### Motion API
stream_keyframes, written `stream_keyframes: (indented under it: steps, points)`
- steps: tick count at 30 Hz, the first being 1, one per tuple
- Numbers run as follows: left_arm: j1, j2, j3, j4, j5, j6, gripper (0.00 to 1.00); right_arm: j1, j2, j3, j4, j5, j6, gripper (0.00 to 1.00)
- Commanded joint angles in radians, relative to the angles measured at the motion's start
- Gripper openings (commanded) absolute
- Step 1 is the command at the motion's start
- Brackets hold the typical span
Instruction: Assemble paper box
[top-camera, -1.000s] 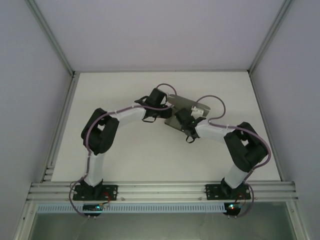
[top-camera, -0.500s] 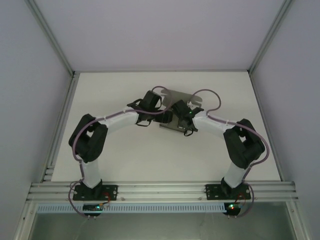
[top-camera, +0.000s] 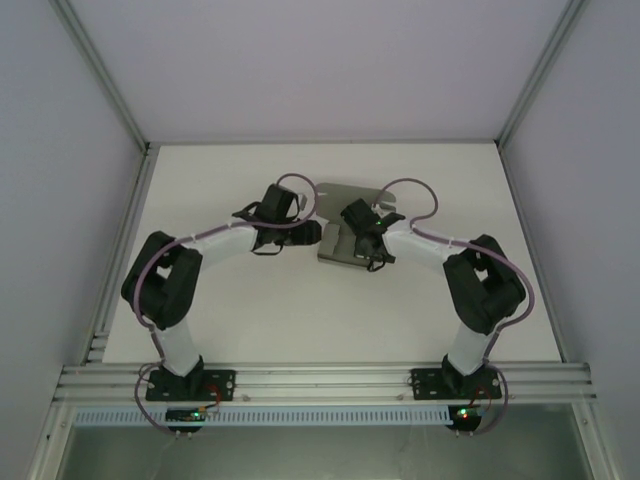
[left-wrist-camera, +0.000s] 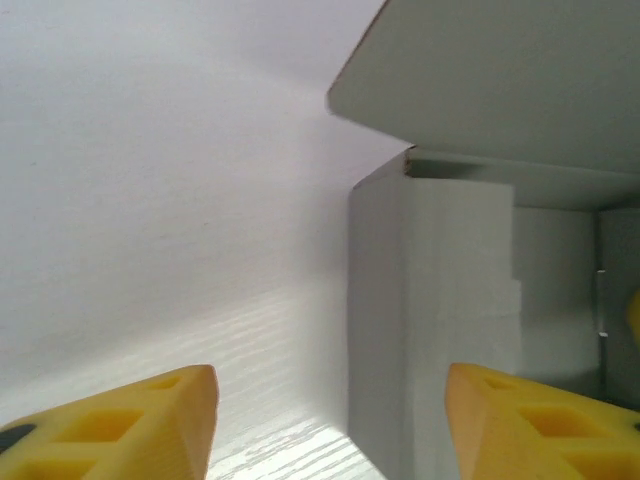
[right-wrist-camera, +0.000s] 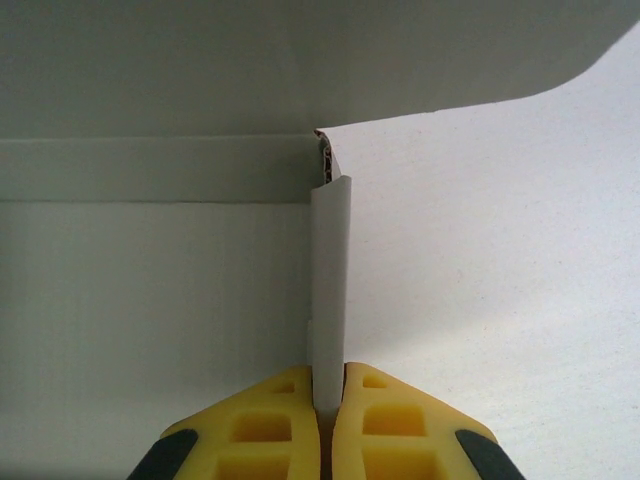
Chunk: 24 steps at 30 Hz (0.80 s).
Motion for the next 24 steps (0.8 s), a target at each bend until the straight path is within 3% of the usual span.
stream_keyframes:
  steps: [1,14,20,24]
  points:
    - [-0.008,0.044,0.042,0.048,0.093,-0.009,0.55,0.003,0.014,0.025,-0.031,-0.001,-0.006,0.0]
    - [-0.018,0.172,0.067,0.088,0.146,-0.019,0.44,0.002,0.026,0.016,-0.023,-0.005,-0.008,0.0]
    - [-0.059,0.25,0.171,-0.065,-0.027,0.046,0.37,0.002,0.02,0.009,-0.02,0.008,-0.017,0.0]
    - [-0.106,0.3,0.242,-0.193,-0.221,0.087,0.23,0.002,0.02,0.008,-0.02,0.013,-0.02,0.0]
